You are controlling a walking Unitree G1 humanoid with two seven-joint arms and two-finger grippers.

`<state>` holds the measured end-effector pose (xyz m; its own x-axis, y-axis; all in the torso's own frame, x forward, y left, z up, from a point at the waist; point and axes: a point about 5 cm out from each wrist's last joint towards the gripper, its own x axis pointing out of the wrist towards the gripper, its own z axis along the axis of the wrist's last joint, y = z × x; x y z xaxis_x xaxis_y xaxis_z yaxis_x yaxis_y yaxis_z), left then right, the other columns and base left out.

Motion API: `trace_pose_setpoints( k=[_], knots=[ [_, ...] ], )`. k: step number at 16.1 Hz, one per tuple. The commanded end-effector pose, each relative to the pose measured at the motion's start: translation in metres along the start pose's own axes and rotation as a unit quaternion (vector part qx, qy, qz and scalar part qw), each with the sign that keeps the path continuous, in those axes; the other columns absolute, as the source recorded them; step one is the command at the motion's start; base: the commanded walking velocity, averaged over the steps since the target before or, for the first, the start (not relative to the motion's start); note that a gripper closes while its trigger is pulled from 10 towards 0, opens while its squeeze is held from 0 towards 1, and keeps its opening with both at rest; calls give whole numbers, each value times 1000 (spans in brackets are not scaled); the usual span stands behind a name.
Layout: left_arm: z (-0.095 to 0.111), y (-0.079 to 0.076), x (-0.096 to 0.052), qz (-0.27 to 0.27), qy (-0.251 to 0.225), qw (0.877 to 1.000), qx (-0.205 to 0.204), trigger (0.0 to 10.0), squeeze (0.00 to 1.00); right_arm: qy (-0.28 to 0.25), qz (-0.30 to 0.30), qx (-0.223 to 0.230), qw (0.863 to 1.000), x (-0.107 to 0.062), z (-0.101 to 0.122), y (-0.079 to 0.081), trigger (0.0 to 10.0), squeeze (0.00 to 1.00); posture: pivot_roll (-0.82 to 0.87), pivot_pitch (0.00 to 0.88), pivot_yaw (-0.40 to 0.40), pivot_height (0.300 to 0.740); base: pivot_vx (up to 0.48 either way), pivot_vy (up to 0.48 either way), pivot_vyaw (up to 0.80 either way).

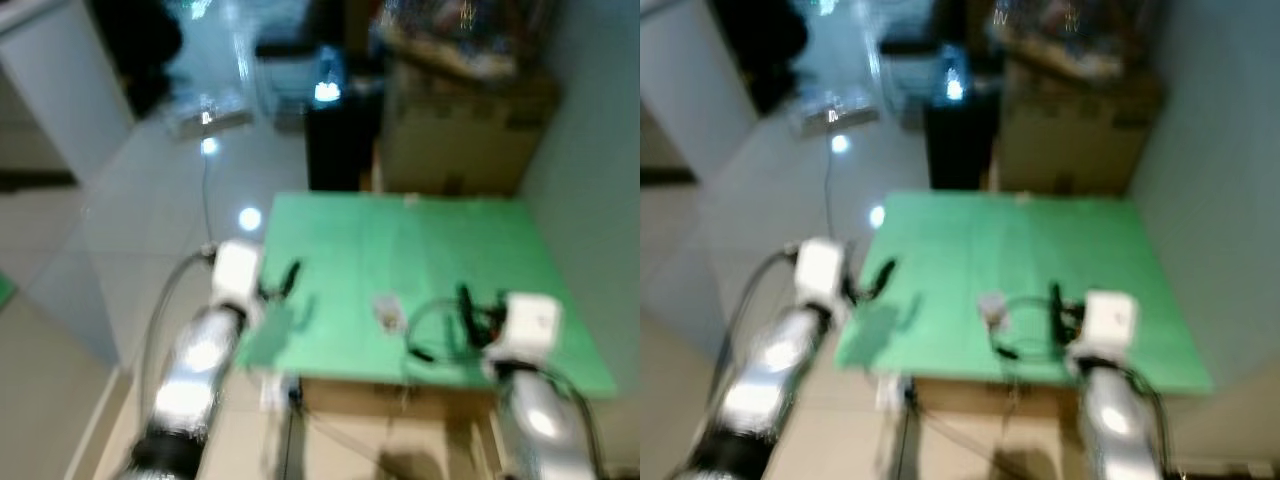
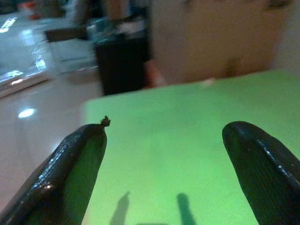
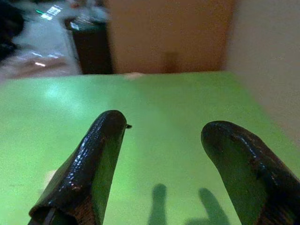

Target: Hang keys on a hook

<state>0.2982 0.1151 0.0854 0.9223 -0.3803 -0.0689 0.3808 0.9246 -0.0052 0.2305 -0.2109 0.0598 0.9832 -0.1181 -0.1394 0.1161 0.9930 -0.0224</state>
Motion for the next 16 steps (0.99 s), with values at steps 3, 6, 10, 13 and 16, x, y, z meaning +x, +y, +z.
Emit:
trace_pose_setpoints(
  k=[3, 6, 10, 13, 16],
  knots=[
    [-10, 14, -6, 26, 19, 999, 1, 10000, 0, -8, 7, 0, 1000, 2, 4, 5, 10000, 0, -131, 0, 53, 740, 0, 0, 0],
    [-11, 14, -4, 31, 20, 999, 0, 10000, 0, -10, 9, 0, 1000, 3, 4, 6, 10000, 0, -130, 0, 52, 740, 0, 0, 0],
    [-9, 19, -5, 40, 18, 999, 4, 10000, 0, -9, 8, 7, 1000, 16, 8, 5, 10000, 0, -111, 0, 54, 740, 0, 0, 0],
    [-4, 15, -5, 17, 13, 999, 33, 10000, 0, -4, 5, -6, 1000, 42, 10, 14, 10000, 0, -63, 0, 70, 740, 0, 0, 0],
    [-1, 10, -18, -39, 15, 999, 35, 10000, 0, -3, -15, -9, 1000, 64, 16, 21, 10000, 0, -3, 0, 89, 740, 0, 0, 0]
  ],
)
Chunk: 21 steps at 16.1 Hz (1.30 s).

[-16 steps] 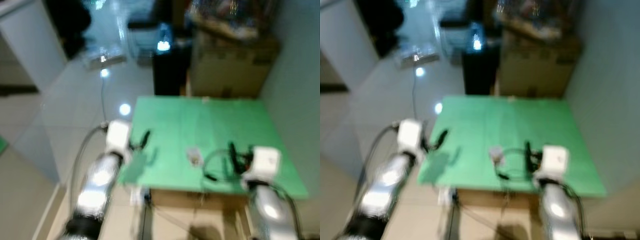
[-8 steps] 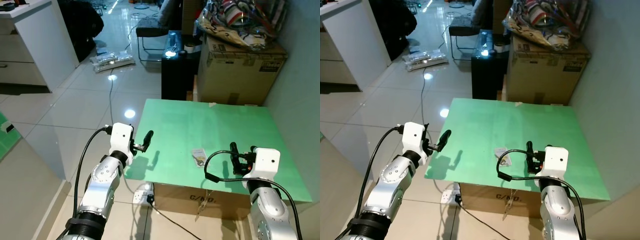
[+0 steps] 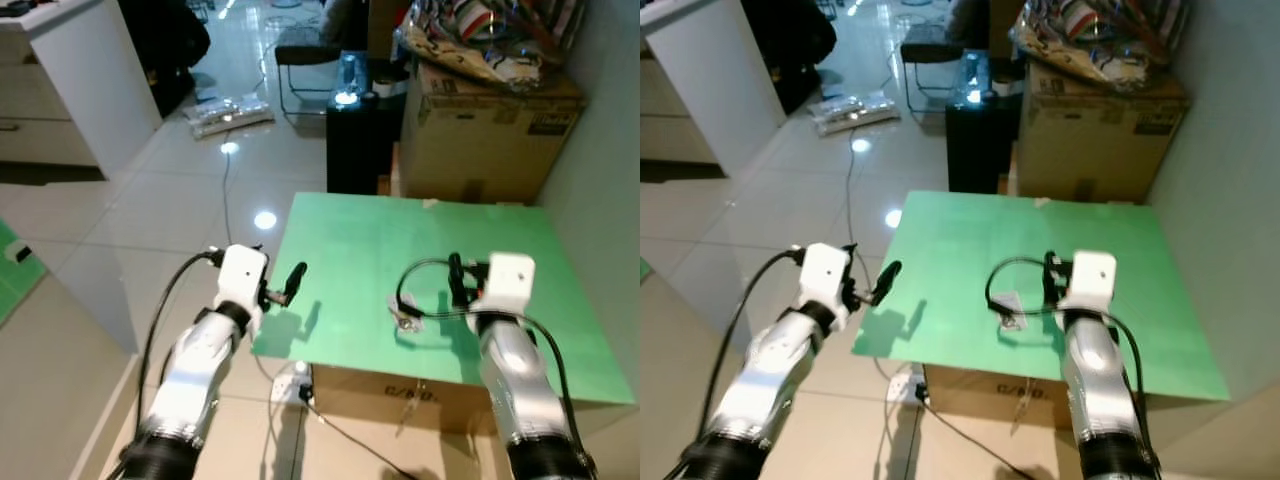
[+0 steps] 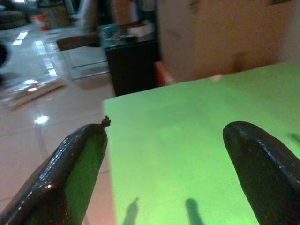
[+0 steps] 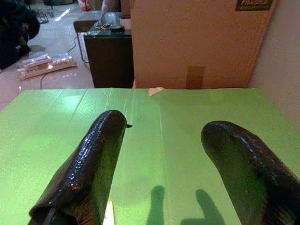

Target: Hang keys on a hook

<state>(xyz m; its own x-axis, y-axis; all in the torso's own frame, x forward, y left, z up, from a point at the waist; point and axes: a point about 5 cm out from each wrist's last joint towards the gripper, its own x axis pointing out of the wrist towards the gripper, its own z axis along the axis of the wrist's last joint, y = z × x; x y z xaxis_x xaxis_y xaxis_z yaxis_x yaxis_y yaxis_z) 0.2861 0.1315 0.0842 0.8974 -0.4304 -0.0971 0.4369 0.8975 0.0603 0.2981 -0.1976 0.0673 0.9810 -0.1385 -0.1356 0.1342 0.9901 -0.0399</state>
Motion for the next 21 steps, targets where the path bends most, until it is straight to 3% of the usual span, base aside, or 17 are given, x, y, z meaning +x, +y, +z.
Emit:
trace_pose_setpoints(
  k=[1, 2, 5, 9, 11, 13, 14, 17, 21],
  knots=[
    [0, -21, -6, -118, -2, 993, -29, 10000, 0, 11, -9, -5, 1000, 7, -4, 2, 10000, 0, 42, 34, 89, 740, 0, 0, 0],
    [-2, -34, -8, -184, 0, 983, -22, 10000, 0, 23, -13, -7, 1000, 11, -8, 3, 10000, 0, 58, 52, 92, 740, 0, 0, 0],
    [3, -52, -20, -284, 13, 958, -29, 10000, 0, 36, -28, -15, 999, 14, -17, -4, 10000, 0, 65, 102, 116, 740, 0, 0, 0],
    [4, -54, -40, -325, 31, 944, -58, 10000, 0, 52, -26, -9, 998, 14, -28, 1, 10000, 0, 71, 172, 155, 740, 0, 0, 0],
    [6, -52, -42, -322, 36, 944, -60, 10000, 0, 60, -15, -12, 998, 15, -30, 4, 10000, 0, 77, 189, 162, 740, 0, 0, 0],
    [1, -30, -45, -256, 53, 963, -70, 10000, 0, 56, 23, -29, 998, 20, -26, 14, 10000, 0, 78, 214, 159, 740, 0, 0, 0],
    [0, -26, -49, -245, 59, 965, -71, 10000, 0, 54, 29, -34, 998, 21, -25, 15, 10000, 0, 77, 222, 154, 740, 0, 0, 0],
    [0, -28, -54, -238, 60, 966, -77, 10000, 0, 55, 38, -36, 997, 22, -25, 18, 10000, 0, 77, 230, 143, 740, 0, 0, 0],
    [-3, -39, -61, -227, 63, 967, -100, 10000, 0, 59, 62, -43, 995, 15, -32, 37, 10000, 0, 50, 238, 119, 740, 0, 0, 0]
  ],
)
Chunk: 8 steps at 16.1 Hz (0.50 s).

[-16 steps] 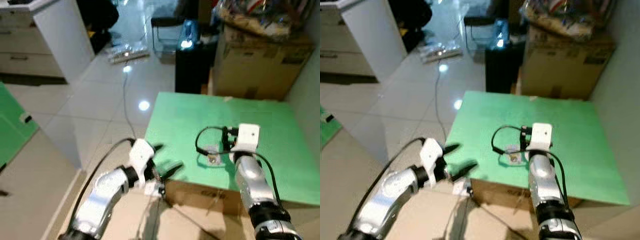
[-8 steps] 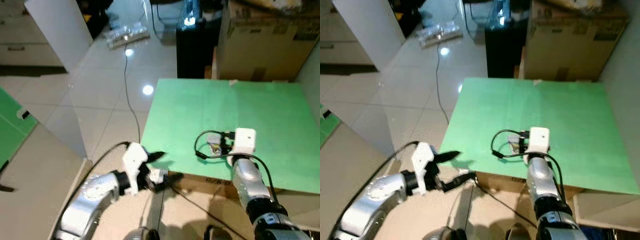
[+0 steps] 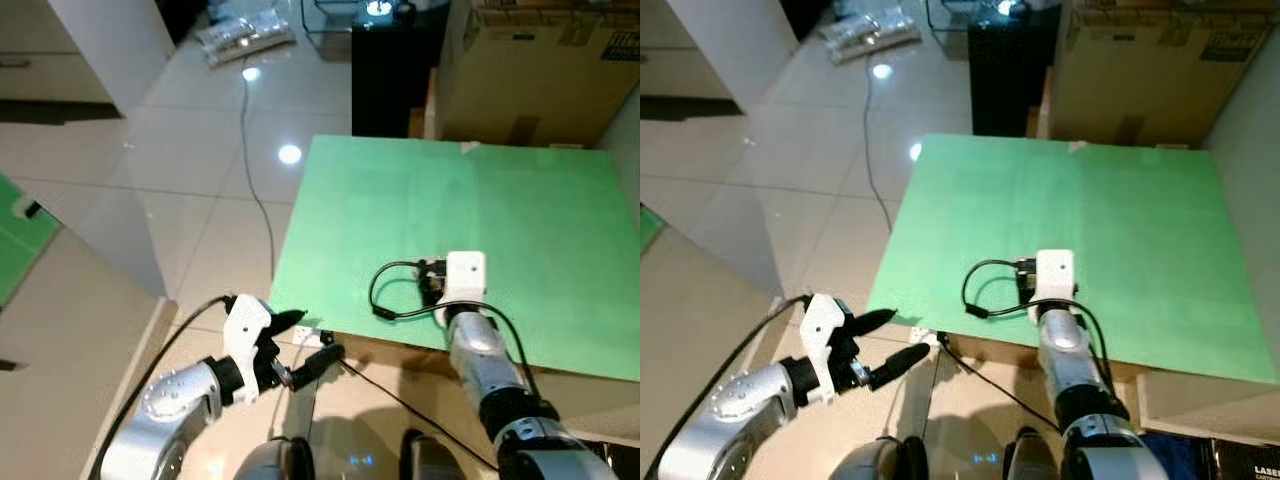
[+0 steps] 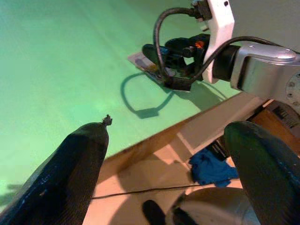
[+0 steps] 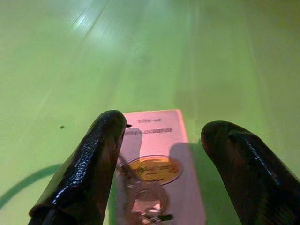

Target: Hang keys on a hook

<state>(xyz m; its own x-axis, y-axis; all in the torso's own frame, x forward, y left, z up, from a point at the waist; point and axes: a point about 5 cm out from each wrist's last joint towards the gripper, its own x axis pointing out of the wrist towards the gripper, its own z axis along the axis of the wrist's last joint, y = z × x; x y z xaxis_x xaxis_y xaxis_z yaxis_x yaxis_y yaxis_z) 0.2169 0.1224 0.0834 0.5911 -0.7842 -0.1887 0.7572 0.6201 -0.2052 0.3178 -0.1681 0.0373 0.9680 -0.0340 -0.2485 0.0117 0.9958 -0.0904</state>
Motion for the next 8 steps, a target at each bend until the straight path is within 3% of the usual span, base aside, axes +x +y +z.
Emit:
trace_pose_setpoints(
  k=[1, 3, 8],
  knots=[
    [-1, -4, -2, 4, -2, 1000, -6, 10000, 0, 2, 9, -14, 1000, -5, -8, 8, 10000, 0, 42, 240, 112, 740, 0, 0, 0],
    [-3, -8, 0, 3, -3, 1000, -8, 10000, 0, -4, 3, -33, 999, -10, -12, 12, 10000, 0, 36, 238, 105, 740, 0, 0, 0],
    [-2, -8, 1, 9, -6, 1000, -9, 10000, 0, 3, -17, -29, 999, -15, -19, 15, 10000, 0, 38, 237, 101, 740, 0, 0, 0]
  ],
)
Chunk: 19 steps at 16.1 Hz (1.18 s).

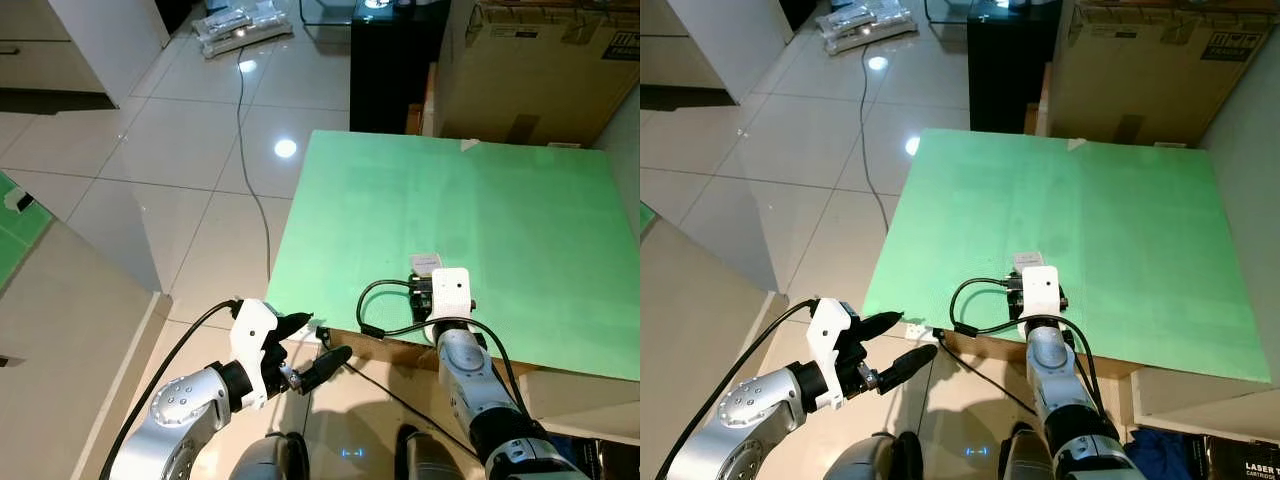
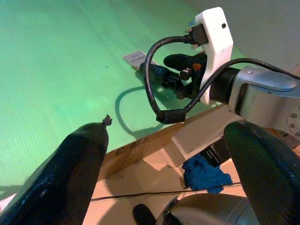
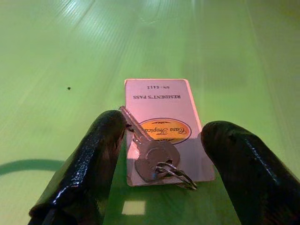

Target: Hang keys on a hook

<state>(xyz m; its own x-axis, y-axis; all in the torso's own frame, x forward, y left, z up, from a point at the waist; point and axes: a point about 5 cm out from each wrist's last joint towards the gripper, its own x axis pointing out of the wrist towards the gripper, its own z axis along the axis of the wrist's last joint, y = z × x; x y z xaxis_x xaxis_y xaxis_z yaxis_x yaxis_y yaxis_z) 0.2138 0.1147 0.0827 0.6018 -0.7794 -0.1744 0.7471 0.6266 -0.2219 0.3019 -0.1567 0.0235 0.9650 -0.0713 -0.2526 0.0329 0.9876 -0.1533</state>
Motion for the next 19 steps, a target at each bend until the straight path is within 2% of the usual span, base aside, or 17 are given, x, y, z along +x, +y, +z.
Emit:
trace_pose_setpoints(
  k=[1, 9, 11, 12, 14, 16, 17, 19],
  knots=[
    [-1, -1, -3, 5, 3, 1000, 1, 10000, 0, -1, 0, -1, 1000, -2, -2, 3, 10000, 0, 38, 238, 102, 740, 0, 0, 0],
    [-2, 0, -2, 8, 7, 1000, -1, 10000, 0, 16, -2, 34, 999, 1, -1, 0, 10000, 0, 38, 237, 104, 740, 0, 0, 0],
    [-2, -1, -1, 6, 9, 1000, -4, 10000, 0, 46, 10, 74, 996, 2, -6, 4, 10000, 0, 38, 242, 105, 740, 0, 0, 0],
    [-4, -2, -1, 6, 11, 1000, -5, 10000, 0, 74, 24, 112, 991, 2, -11, 9, 10000, 0, 38, 242, 106, 740, 0, 0, 0],
    [-4, -2, -1, 6, 11, 1000, -7, 10000, 0, 85, 32, 116, 989, 2, -13, 11, 10000, 0, 38, 243, 107, 740, 0, 0, 0],
    [-4, -2, 0, 8, 11, 1000, -11, 10000, 0, 98, 50, 97, 989, 1, -15, 16, 9961, 0, 34, 245, 107, 740, 0, 0, 0],
    [-4, -3, 1, 8, 11, 1000, -12, 10000, 0, 103, 54, 74, 991, 0, -18, 17, 0, 0, 32, 246, 106, 740, 0, 0, 0],
    [-5, -4, 2, 7, 11, 1000, -14, 10000, 0, 112, 61, 60, 990, -3, -22, 19, 0, 0, 30, 250, 106, 740, 0, 0, 0]
  ],
)
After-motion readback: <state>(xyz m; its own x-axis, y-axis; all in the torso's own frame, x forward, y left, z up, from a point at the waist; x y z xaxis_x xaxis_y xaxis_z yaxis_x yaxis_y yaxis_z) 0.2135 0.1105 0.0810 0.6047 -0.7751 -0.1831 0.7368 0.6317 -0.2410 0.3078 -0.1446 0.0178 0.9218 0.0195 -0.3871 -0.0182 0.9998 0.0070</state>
